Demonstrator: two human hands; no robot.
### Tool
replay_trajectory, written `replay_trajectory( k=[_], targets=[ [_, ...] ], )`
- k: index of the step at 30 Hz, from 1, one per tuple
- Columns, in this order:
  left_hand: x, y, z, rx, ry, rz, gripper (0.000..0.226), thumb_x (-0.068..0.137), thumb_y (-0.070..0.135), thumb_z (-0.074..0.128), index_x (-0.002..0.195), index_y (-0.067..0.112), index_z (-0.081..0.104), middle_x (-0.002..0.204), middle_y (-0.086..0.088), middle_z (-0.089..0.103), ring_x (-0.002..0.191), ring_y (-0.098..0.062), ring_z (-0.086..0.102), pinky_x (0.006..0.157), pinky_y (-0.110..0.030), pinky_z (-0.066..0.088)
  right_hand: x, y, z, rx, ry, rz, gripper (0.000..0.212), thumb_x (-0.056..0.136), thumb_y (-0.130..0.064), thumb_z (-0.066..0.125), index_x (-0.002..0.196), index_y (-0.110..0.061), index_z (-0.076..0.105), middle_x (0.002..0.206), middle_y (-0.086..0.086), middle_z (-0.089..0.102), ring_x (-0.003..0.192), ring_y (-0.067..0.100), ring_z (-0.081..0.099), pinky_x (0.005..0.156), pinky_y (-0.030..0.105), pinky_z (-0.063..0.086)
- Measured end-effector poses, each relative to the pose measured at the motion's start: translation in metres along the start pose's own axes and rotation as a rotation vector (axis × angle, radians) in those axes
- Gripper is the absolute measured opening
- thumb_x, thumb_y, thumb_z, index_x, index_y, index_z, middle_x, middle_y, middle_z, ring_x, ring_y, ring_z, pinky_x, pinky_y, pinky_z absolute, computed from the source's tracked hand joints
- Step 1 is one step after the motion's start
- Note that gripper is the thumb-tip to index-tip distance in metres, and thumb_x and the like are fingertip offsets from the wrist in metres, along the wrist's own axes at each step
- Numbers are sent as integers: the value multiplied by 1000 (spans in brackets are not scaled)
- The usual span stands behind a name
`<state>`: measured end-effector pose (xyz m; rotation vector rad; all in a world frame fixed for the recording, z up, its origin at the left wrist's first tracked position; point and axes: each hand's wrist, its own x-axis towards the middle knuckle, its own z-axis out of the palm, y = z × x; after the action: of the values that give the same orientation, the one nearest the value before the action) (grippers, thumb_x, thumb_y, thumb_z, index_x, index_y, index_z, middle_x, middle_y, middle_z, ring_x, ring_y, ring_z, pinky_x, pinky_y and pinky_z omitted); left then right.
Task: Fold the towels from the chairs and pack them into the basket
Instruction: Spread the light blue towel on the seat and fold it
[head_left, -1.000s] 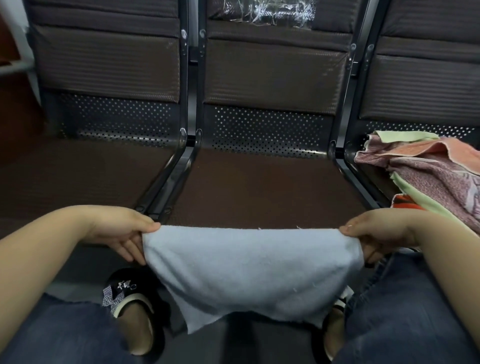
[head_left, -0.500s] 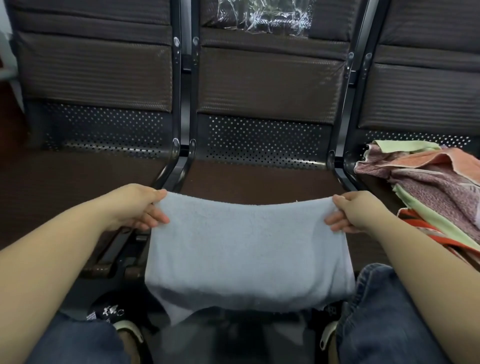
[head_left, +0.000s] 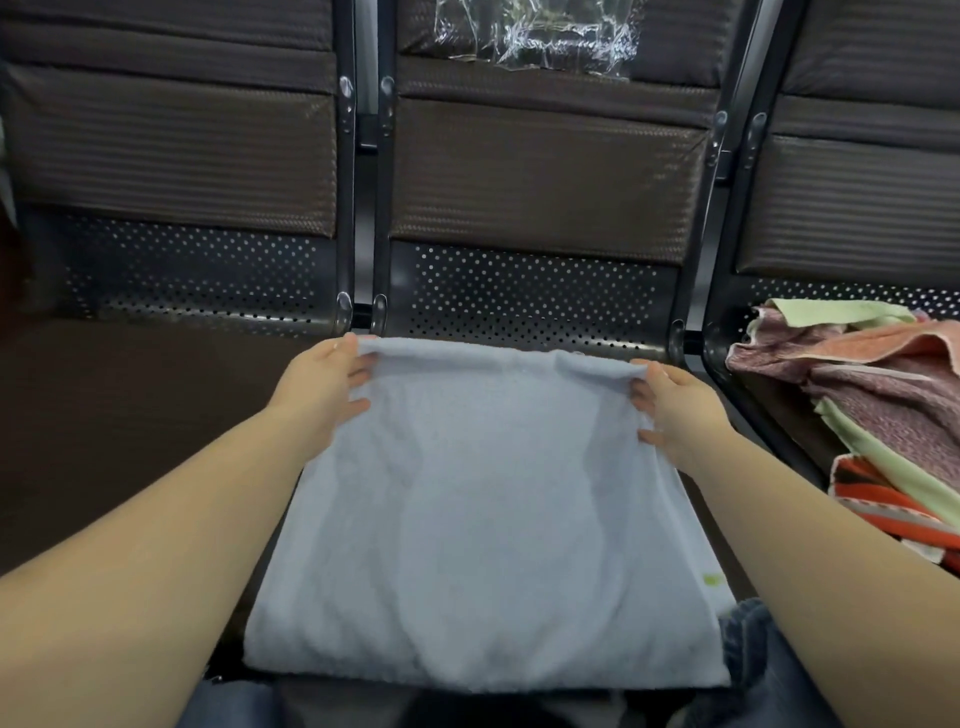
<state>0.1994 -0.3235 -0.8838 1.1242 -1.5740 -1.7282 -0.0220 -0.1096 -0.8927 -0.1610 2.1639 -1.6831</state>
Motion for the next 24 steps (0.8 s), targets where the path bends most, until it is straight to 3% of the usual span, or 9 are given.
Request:
replay_trajectory(
  k=[4,8,13,16,20,22,24],
  targets=[
    [6,12,5,-169,-4,39,28,104,34,32,116,23,55,120,3,56,117,-11,49,99,-37,37,7,-6,5,47,31,-167,21,99,-34,45,102,-33,66,111,-1,66,105,20,61,82,41,51],
    [12,20,0,-253,-20,68,33,104,36,31,116,25,60,128,6,56,119,-8,47,102,-39,36,7,-16,6,97,21,-217,22,101,-29,43,97,-32,65,99,-11,63,94,7,57,85,35,49],
    [9,14,-10,-202,-18,-12,43,103,33,34,142,14,42,138,-4,52,131,-19,45,103,-43,39,4,-8,-1,75,-4,-198,20,102,-29,40,100,-27,61,108,-5,61,103,12,55,93,37,44],
    [3,10,-14,-120,-18,-41,31,104,30,35,125,14,52,126,-7,59,115,-22,57,95,-40,46,-1,-5,-6,75,-2,-165,19,102,-27,40,106,-21,57,113,2,61,104,18,59,92,39,47],
    [-2,2,-18,37,1,-87,31,103,30,37,122,9,50,95,-8,67,85,-19,65,72,-31,51,-4,0,-13,-23,49,-166,24,101,-30,44,103,-13,62,95,7,66,80,18,64,76,31,51],
    [-3,1,-18,25,29,-96,27,103,29,37,120,10,47,87,-10,67,78,-19,64,71,-30,51,-4,3,-15,-78,82,-168,28,100,-31,46,100,-9,63,82,9,68,67,16,60,68,28,51],
    [-3,2,-18,-17,39,-87,26,104,29,36,119,11,48,92,-11,68,79,-19,64,75,-30,52,-3,5,-16,-84,100,-162,27,99,-31,46,99,-9,64,72,7,67,61,16,56,68,30,52]
  ],
)
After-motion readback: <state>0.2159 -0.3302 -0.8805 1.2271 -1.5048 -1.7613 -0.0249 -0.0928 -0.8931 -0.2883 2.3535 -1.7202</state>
